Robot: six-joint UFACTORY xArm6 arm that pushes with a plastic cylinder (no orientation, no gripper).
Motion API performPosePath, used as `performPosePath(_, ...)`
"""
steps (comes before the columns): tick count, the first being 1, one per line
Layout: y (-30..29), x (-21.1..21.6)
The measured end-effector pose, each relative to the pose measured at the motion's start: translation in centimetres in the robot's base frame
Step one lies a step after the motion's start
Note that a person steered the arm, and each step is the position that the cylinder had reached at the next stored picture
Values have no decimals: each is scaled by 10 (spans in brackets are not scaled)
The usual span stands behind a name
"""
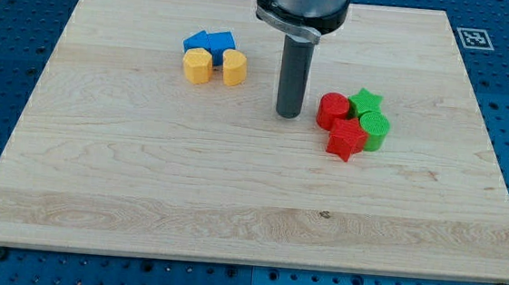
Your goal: Push the red circle into the green star
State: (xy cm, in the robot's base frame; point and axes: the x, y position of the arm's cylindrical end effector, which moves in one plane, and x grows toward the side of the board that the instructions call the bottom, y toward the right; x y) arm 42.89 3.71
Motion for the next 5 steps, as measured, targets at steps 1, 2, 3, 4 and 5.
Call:
performPosePath(1,2,0)
performPosePath(2,13,0)
performPosePath(3,26,-3)
performPosePath(4,34,-4)
performPosePath(5,34,-11)
